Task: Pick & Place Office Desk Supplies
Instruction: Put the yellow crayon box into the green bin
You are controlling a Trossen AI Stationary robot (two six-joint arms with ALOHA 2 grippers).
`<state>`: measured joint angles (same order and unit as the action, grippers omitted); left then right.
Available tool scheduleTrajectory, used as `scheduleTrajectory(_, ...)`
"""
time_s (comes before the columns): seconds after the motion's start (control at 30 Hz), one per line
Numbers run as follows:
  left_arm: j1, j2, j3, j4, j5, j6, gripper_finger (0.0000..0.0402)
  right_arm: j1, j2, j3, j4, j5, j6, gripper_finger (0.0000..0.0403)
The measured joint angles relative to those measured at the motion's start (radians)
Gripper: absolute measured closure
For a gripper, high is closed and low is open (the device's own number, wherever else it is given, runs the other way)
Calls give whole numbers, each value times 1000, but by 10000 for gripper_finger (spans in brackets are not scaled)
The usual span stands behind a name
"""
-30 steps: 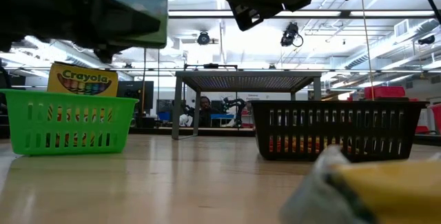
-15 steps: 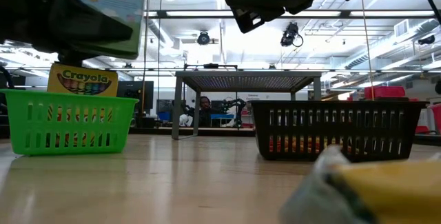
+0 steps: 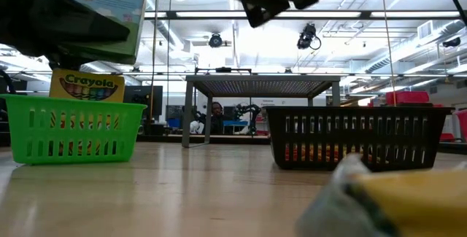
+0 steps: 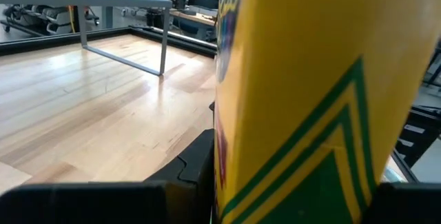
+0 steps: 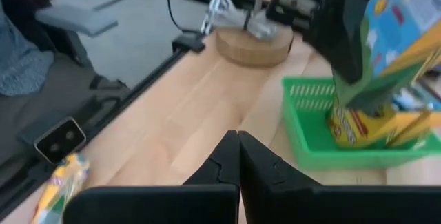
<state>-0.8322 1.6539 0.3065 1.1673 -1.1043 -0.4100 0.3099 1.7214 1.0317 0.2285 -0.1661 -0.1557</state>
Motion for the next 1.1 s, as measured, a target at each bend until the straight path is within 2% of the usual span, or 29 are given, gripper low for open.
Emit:
scheduleTrajectory(0.13,0,0,0,-11,6,1,287,-17,0,0,57,-49,-11,403)
scheduleTrajectory(0.53,-6,0,2,-61,85,-39,287,-56,0,0,68,-57,-7,403)
scheduleTrajectory(0.6,-6,1,12,-61,83,-33,287,-56,0,0,68,-105,-6,403)
scheduleTrajectory(0.7,-8,7,27,-16,121,65,287,-56,0,0,76,-193,-6,403)
scheduleTrajectory(0.83,-20,6,69,82,162,192,287,-55,0,0,109,-211,17,403)
scheduleTrajectory(0.9,-19,5,84,45,157,165,287,-55,0,0,112,-220,20,403)
scheduleTrajectory(1.1,-11,6,101,-204,143,-84,287,-55,0,0,111,-224,20,403)
